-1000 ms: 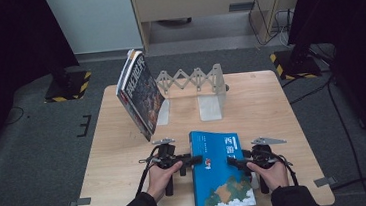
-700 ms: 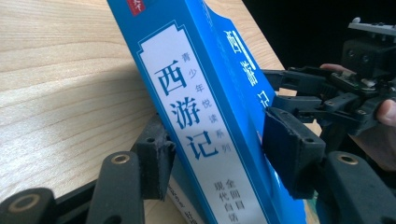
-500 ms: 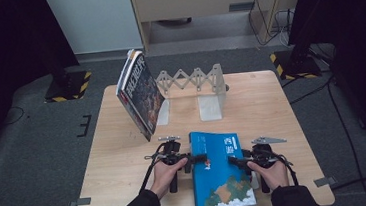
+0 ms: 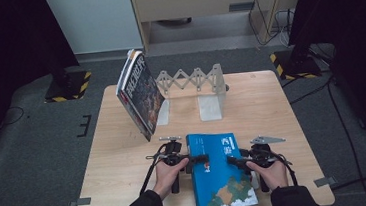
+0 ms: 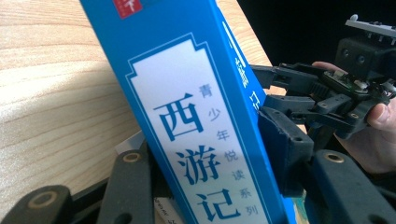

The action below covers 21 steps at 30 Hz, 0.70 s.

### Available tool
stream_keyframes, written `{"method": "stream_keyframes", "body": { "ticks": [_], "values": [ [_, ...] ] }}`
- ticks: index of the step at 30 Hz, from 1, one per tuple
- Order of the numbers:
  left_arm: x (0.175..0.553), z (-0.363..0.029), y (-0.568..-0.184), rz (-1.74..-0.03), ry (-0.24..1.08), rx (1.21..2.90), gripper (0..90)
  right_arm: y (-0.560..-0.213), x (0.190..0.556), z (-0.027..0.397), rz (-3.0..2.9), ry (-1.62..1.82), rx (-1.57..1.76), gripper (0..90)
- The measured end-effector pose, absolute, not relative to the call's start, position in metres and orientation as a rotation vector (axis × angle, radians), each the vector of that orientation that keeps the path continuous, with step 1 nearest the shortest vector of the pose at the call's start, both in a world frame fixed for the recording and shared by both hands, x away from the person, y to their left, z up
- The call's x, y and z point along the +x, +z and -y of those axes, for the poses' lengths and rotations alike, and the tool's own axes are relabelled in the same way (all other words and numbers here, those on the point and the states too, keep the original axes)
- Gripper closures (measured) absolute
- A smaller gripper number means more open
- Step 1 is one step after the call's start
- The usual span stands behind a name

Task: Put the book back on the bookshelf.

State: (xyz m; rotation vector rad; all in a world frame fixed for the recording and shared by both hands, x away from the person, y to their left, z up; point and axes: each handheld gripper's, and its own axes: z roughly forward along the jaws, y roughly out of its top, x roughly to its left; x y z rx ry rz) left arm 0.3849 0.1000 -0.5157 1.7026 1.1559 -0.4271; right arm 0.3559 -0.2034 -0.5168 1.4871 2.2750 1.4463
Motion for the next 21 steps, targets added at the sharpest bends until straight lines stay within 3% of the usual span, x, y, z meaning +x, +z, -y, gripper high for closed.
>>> {"method": "stream_keyframes", "body": {
  "ticks": [21],
  "values": [
    [0.382,-0.104,-0.495,-1.145,-0.383,1.733,54.2,-0.516,0.35,0.204,-2.306,1.478,1.527,26.5]
  ]
}}
